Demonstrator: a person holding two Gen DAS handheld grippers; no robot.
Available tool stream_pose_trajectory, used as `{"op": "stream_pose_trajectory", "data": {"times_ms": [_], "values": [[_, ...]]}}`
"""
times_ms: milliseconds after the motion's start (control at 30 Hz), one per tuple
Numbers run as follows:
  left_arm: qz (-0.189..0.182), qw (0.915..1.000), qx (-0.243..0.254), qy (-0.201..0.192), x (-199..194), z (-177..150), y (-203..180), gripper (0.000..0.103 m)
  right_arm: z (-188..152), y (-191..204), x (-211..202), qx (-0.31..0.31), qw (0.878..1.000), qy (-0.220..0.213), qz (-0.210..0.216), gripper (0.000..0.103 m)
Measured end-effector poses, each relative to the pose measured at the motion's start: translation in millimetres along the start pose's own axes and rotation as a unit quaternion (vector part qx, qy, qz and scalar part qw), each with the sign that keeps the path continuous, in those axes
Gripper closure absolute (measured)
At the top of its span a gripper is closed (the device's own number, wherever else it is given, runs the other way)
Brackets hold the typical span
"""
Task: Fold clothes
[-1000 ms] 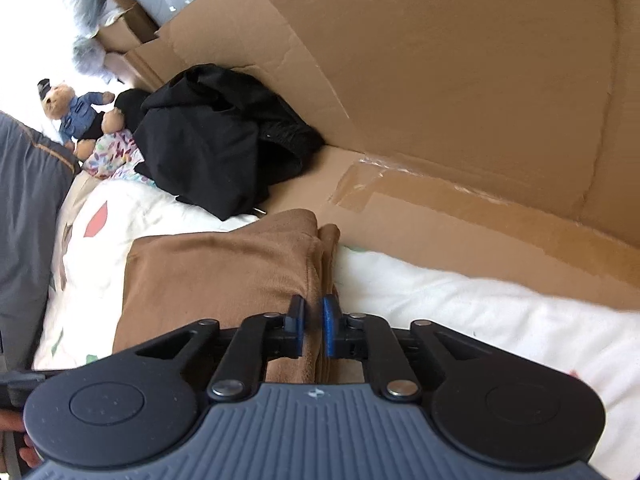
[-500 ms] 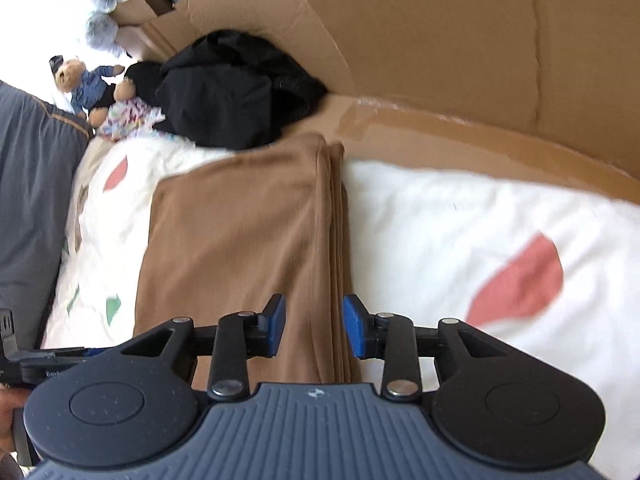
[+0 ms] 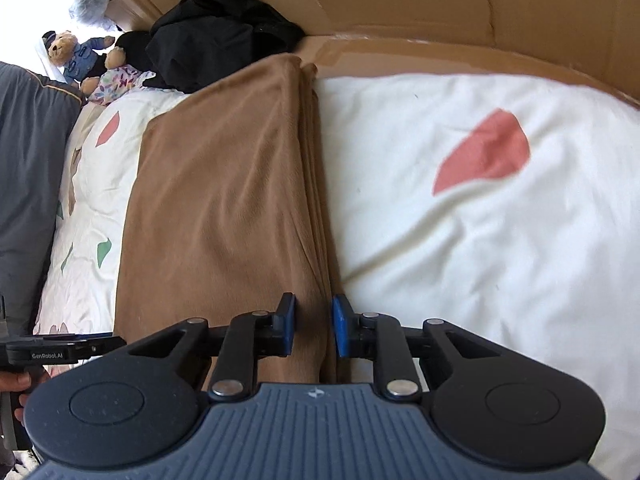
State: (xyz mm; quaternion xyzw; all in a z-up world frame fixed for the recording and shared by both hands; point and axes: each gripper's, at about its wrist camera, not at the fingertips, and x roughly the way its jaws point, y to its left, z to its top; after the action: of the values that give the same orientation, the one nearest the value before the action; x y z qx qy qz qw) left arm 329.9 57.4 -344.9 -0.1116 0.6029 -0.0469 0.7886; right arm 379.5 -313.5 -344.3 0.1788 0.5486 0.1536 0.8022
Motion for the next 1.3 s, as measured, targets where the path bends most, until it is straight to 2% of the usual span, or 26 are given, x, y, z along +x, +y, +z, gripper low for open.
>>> {"op": "stream_pose_trajectory", "data": {"times_ms": [233,333,433,600,733,867,900,933,967,1000,1033,1067,1133,1300], "values": [[0.017,0.9996,-0.004,0.021,-22,-20,2,0.048,-19,1,-21,0.008,1.000,0.011,-0.011,0.077],[0.008,0.9999,-0.015,0.003,-36,-21,4,0.048,-21,2,-29,0.014,1.000,0.002,-0.002,0.064],[-0.008,0.9994,-0.031,-0.013,-42,-23,4,0.047,-20,3,-33,0.022,1.000,-0.005,0.005,0.062],[-0.014,0.9994,-0.030,-0.008,-31,-21,0,0.048,-21,7,-18,0.020,1.000,0.014,0.006,0.062],[-0.028,0.9983,-0.051,0.007,-8,-23,7,0.051,-27,-2,-1,0.037,0.999,0.031,-0.009,0.062],[-0.046,0.9964,-0.071,0.007,4,-29,14,0.052,-36,-16,8,0.061,0.998,0.030,0.013,0.062],[-0.053,0.9949,-0.086,0.007,4,-30,19,0.057,-37,-16,8,0.063,0.997,0.029,0.016,0.062],[-0.055,0.9941,-0.093,0.006,3,-30,21,0.060,-38,-18,8,0.065,0.997,0.031,0.021,0.062],[-0.063,0.9930,-0.100,0.007,3,-31,23,0.069,-38,-18,8,0.065,0.997,0.032,0.023,0.064],[-0.070,0.9917,-0.107,0.007,3,-31,25,0.085,-38,-18,7,0.064,0.997,0.032,0.023,0.065],[-0.086,0.9897,-0.115,0.009,2,-32,26,0.086,-38,-18,6,0.063,0.997,0.033,0.023,0.072],[-0.087,0.9891,-0.119,0.008,1,-32,25,0.087,-39,-17,5,0.062,0.997,0.034,0.024,0.079],[-0.081,0.9906,-0.110,0.005,-3,-32,20,0.090,-41,-14,2,0.062,0.997,0.029,0.026,0.087],[-0.076,0.9907,-0.113,0.002,-14,-34,19,0.092,-41,-11,-7,0.066,0.997,0.025,0.027,0.090]]}}
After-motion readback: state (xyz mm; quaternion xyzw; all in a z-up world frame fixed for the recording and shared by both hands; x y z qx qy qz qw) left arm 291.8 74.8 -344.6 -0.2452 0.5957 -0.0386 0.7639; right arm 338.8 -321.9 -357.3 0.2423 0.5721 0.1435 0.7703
